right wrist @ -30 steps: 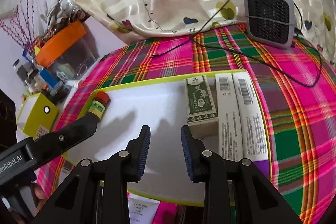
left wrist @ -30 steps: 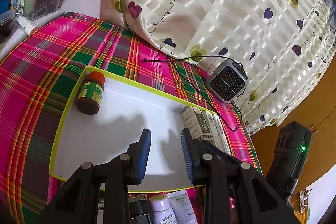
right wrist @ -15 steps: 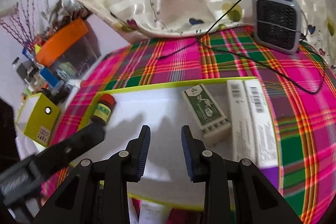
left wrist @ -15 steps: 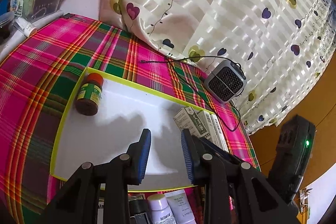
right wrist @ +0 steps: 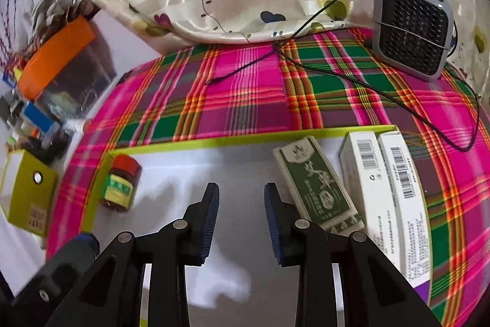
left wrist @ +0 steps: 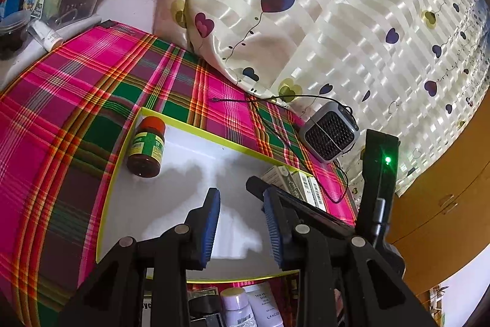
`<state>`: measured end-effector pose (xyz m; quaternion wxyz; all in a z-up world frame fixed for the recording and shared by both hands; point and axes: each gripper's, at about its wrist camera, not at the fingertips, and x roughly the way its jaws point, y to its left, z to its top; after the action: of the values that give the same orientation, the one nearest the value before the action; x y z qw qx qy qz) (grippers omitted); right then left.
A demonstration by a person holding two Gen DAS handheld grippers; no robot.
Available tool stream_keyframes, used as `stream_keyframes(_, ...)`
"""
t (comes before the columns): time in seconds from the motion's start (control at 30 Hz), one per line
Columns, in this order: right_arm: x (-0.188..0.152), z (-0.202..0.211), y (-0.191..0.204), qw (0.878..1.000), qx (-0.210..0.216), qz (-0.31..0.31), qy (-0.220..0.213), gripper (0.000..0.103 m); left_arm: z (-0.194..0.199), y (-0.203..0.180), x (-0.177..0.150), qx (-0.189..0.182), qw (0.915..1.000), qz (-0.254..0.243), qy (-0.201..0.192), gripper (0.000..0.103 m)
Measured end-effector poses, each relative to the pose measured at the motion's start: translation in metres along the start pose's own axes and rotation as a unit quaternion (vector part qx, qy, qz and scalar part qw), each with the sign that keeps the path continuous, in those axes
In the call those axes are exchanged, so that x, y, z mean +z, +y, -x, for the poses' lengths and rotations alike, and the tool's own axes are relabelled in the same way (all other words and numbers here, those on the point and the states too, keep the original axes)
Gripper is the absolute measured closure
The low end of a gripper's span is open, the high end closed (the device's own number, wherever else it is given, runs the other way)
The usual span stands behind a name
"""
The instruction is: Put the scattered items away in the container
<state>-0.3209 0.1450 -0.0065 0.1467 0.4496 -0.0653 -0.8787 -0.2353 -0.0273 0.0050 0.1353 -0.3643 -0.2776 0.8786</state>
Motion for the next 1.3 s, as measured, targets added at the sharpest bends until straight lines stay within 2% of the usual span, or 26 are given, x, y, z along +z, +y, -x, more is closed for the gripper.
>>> stream_keyframes(0.2, 0.01, -0.006, -0.007, 0.999, -0.013, -0.041, -0.003, 0.071, 0.004, 0.004, 0.003, -0.004, 0.9999, 0.008, -0.005, 0.073)
stream_keyframes(0.27, 0.011, -0.005, -0.007, 0.999, -0.02, -0.04, -0.009, 0.071, 0.004, 0.005, 0.003, -0.004, 0.9999, 0.011, -0.006, 0.073)
stream_keyframes(0.47, 0.006, 0.014, -0.006, 0.999, -0.004, -0.032, -0.021, 0.071, 0.003, 0.006, 0.003, -0.003, 0.9999, 0.012, -0.003, 0.073)
stream_keyframes(0.73, -0.036, 0.067, -0.018, 0.999, -0.001, -0.021, -0.047, 0.071, -0.004, -0.004, -0.001, 0.002, 0.9998, -0.014, 0.013, 0.073)
stream_keyframes(0.97, -0.073, 0.106, -0.03, 0.998, 0.006, -0.018, -0.061, 0.071, -0.001, -0.018, -0.006, 0.015, 0.9988, -0.047, 0.006, 0.073)
stream_keyframes(1.17, -0.098, 0.119, -0.042, 0.998, 0.011, -0.02, -0.059, 0.07, 0.004, -0.029, -0.012, 0.022, 0.997, -0.074, 0.001, 0.073)
stream_keyframes(1.3, -0.11, 0.124, -0.051, 0.998, 0.016, -0.028, -0.059, 0.069, 0.012, -0.04, -0.025, 0.023, 0.9936, -0.111, 0.001, 0.073)
